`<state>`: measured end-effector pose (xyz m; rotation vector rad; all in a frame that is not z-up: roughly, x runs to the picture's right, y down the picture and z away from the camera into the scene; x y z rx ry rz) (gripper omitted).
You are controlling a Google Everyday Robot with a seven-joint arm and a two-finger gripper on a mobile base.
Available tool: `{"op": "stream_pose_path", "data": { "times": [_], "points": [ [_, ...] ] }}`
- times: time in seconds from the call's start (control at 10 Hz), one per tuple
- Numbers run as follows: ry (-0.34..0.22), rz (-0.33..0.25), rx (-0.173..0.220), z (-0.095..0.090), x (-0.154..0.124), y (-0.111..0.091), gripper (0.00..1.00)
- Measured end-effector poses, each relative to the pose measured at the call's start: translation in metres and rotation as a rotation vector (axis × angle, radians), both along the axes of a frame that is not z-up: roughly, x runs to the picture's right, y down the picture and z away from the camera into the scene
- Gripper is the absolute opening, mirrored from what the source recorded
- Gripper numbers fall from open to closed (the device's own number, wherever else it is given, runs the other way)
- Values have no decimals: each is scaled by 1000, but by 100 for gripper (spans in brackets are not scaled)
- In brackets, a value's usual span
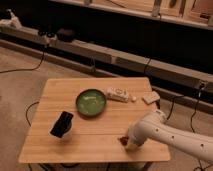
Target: Place the pepper in the ceramic bowl
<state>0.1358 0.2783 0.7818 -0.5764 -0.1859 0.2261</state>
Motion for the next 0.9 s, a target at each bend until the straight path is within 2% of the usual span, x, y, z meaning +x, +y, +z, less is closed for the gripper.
{"op": "stream_pose_path", "data": {
  "times": [0.3, 0.4, 0.6, 0.7, 0.9],
  "points": [
    [30, 4, 8, 0, 1, -7, 7],
    [39, 5, 5, 0, 2, -8, 1],
    [50, 9, 2, 2, 1, -10, 0],
    [53, 11, 22, 1, -1, -21, 0],
    [55, 8, 86, -2, -3, -56, 0]
  ]
}}
